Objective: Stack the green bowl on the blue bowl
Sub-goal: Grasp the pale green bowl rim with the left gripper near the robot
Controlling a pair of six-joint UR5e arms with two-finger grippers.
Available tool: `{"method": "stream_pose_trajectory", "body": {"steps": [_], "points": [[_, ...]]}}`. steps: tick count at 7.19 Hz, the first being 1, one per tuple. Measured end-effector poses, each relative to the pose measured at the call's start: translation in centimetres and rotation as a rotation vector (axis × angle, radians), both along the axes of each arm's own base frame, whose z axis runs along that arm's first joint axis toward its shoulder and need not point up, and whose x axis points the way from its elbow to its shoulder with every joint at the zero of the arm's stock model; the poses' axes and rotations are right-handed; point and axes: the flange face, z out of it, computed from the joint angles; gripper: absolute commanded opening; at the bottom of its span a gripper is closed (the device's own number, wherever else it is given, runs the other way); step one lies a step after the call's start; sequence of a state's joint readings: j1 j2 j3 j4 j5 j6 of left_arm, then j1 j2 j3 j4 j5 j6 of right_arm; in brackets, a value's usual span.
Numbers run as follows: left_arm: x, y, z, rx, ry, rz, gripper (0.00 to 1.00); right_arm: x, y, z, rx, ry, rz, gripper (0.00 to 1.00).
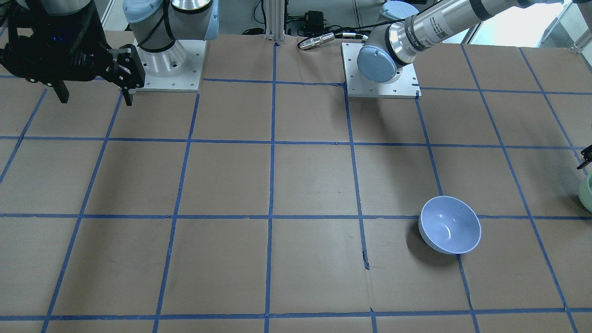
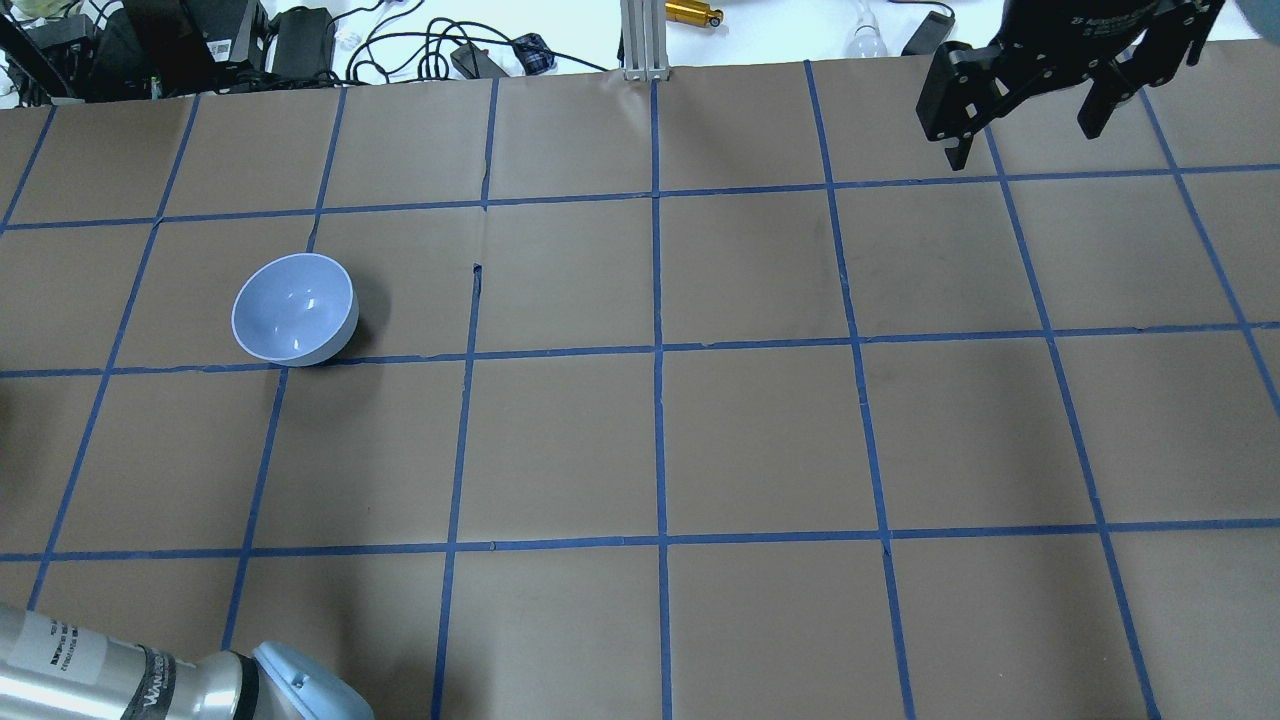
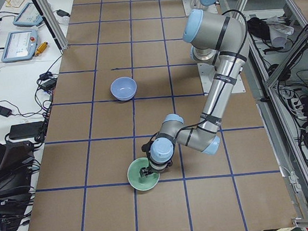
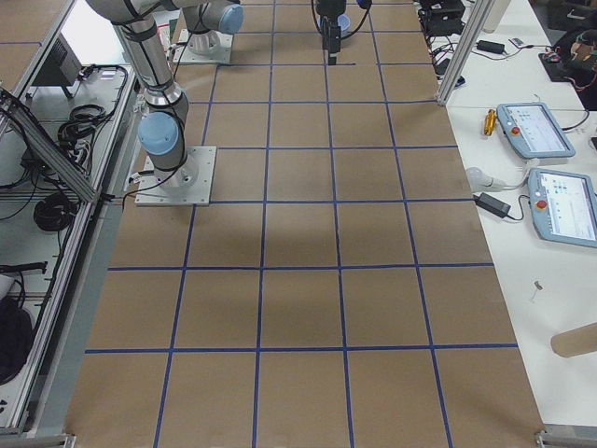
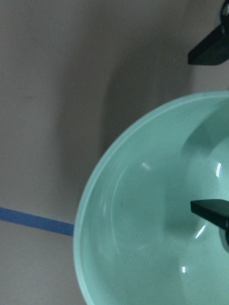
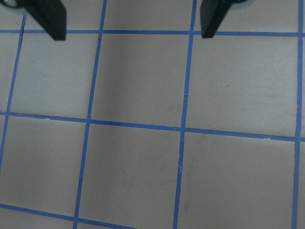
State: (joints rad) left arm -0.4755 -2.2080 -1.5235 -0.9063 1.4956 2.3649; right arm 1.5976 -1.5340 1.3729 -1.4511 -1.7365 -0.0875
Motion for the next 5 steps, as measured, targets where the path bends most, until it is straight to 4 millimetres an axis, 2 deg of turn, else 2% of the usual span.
{"method": "stream_pose_trajectory", "body": {"steps": [1,5], "points": [[0.12,-0.06,-0.06,-0.005,-0.01,-0.005,0.0,-0.03,-0.01,0.0,0.0,0.0,-0.001,1.0],[0.54,-0.14,0.22,-0.011,-0.062,-0.051,0.0,0.01,0.0,0.0,0.0,0.0,0.0,1.0]]}}
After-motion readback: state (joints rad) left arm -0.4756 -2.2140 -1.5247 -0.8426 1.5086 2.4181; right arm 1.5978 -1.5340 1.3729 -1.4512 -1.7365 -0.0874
